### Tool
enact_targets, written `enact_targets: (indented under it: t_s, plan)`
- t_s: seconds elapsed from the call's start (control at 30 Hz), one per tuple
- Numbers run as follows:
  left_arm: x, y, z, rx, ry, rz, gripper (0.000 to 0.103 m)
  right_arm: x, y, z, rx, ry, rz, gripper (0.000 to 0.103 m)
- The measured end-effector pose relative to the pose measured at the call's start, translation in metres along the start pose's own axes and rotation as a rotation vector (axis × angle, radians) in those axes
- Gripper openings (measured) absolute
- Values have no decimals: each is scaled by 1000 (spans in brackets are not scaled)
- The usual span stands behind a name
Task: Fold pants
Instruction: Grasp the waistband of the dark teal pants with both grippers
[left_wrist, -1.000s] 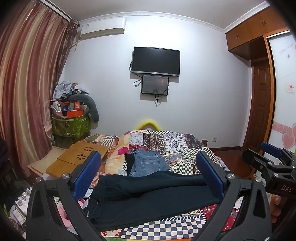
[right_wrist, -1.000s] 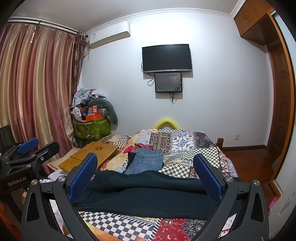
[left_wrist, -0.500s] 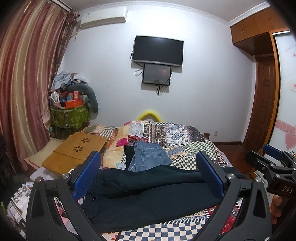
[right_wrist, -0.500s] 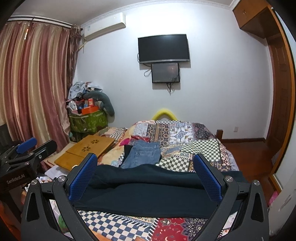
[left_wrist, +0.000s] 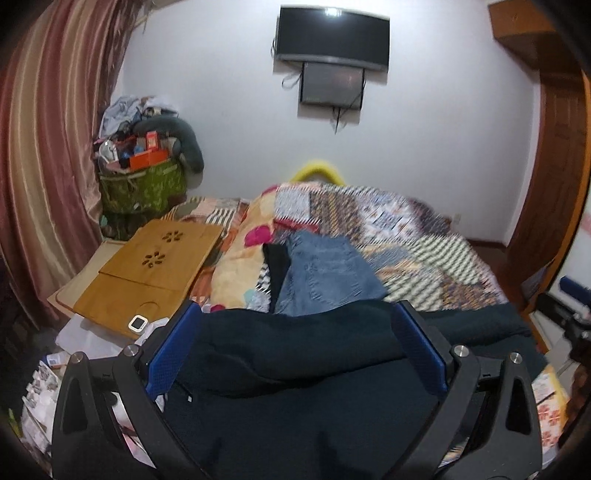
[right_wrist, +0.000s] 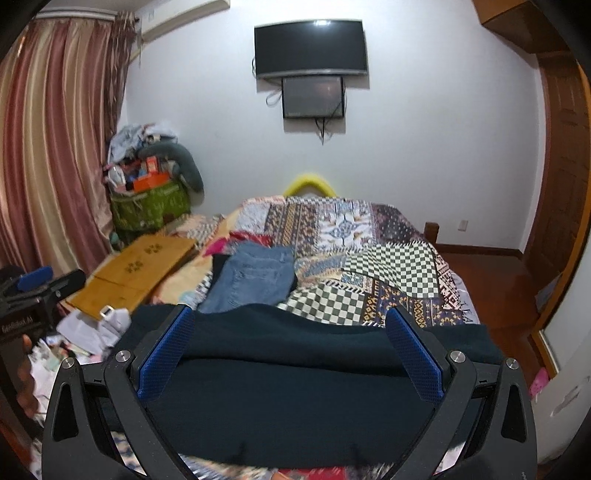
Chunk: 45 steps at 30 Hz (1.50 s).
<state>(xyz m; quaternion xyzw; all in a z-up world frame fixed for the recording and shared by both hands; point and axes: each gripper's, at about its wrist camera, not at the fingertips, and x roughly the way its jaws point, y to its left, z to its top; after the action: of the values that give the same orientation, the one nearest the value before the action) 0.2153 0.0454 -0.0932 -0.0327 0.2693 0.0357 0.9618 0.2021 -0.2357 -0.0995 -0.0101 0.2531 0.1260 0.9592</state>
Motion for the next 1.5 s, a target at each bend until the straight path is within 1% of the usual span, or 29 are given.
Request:
enact_targets:
  t_s: [0.07,0.1,0.2,0.23,0.37,0.4,0.5,0.57,0.6,0.63,0.67,0.77,0.9,1.0,1.03,1.07,1.13,1.23,1.27,1.3,1.33,1.4,1.43,1.47,1.5]
  plan:
    - [26,11,4,10,27,13,103,21,-9,3,-12,34,-3,103]
    - [41,20,5,6,29,27,103,31,-13,4,-17,52,-5,103]
    - [68,39,5,-3,26,42,103,57,-25,5,-47,104,-9,103]
    - [81,47,5,-6,39,52,103,66,-27,5,-63,122,-9,103]
    - [133,75,5,5,142,117,103,105,-40,3,-115,193,-25,103]
    - [151,85,2,9,172,150,103,113,-44,2,-120,213,-20,103]
    - [189,100,-6,21,245,181,103,138,-56,-3,-127,286,9,103]
    - [217,112,-16,12,326,175,102,154,-62,-9,-124,332,16,101]
    - [231,118,-22,5,368,171,96,160,-64,-11,-122,358,19,101]
    - [245,123,-28,0,405,175,93,167,-66,-13,-121,386,28,101]
    - [254,126,-33,-4,434,175,88,173,-67,-14,-124,402,37,101]
    - [280,140,-49,-47,511,166,86,194,-70,-16,-147,439,52,101]
    - [306,157,-56,-134,575,139,76,218,-75,-15,-139,480,73,100]
    - [325,167,-60,-163,602,153,74,233,-75,-15,-145,504,100,97]
    - [332,172,-62,-178,607,145,74,239,-75,-15,-148,513,106,97]
    - [337,176,-64,-197,613,123,74,244,-75,-15,-149,524,112,96]
    - [345,186,-70,-247,632,72,74,261,-76,-20,-140,589,146,96]
    - [348,198,-74,-326,641,10,72,280,-77,-31,-116,673,197,88]
    - [347,198,-75,-337,641,-4,67,282,-77,-32,-111,670,202,89]
    - [346,198,-75,-346,637,-22,59,283,-77,-31,-112,658,205,88]
    - [344,196,-74,-345,634,-27,56,284,-76,-31,-123,654,211,84]
    - [341,188,-71,-300,625,1,49,285,-74,-30,-119,652,239,68]
    - [338,183,-69,-263,619,19,47,285,-72,-30,-103,656,246,59]
    - [336,179,-68,-230,615,34,44,286,-70,-28,-97,659,249,53]
    - [333,174,-67,-196,609,48,39,285,-69,-28,-95,666,248,50]
